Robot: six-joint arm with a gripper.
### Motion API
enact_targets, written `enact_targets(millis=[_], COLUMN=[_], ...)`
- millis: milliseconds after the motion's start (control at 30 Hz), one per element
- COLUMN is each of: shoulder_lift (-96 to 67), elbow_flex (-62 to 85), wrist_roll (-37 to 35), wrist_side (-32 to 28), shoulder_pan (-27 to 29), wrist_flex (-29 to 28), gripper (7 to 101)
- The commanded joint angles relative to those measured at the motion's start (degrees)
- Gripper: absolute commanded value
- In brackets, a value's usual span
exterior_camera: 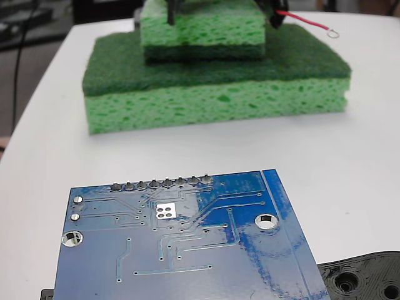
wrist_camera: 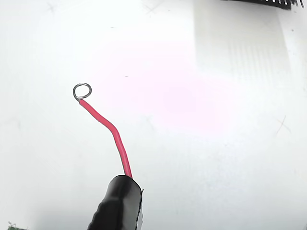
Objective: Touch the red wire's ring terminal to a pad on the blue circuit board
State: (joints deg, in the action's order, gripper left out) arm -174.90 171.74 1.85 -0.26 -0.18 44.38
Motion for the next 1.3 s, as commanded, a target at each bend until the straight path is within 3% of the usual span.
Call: enact_targets(millis=[33, 567, 967, 1300], shoulder_lift=[-0.09, 2.64, 36.47, 47.81], elbow_flex=[-0.09, -5.19, -25.58, -31.82], wrist_roll=[0.26, 0.44, -3.43, -0.79], wrist_side=[0.44, 1.85, 0.70, 1.23], shoulder_pan=[0.18, 0.62, 10.28, 15.29], wrist_flex=[-0.35, -0.88, -14.24, -18.90], gripper=[100.3, 100.3, 100.3, 100.3])
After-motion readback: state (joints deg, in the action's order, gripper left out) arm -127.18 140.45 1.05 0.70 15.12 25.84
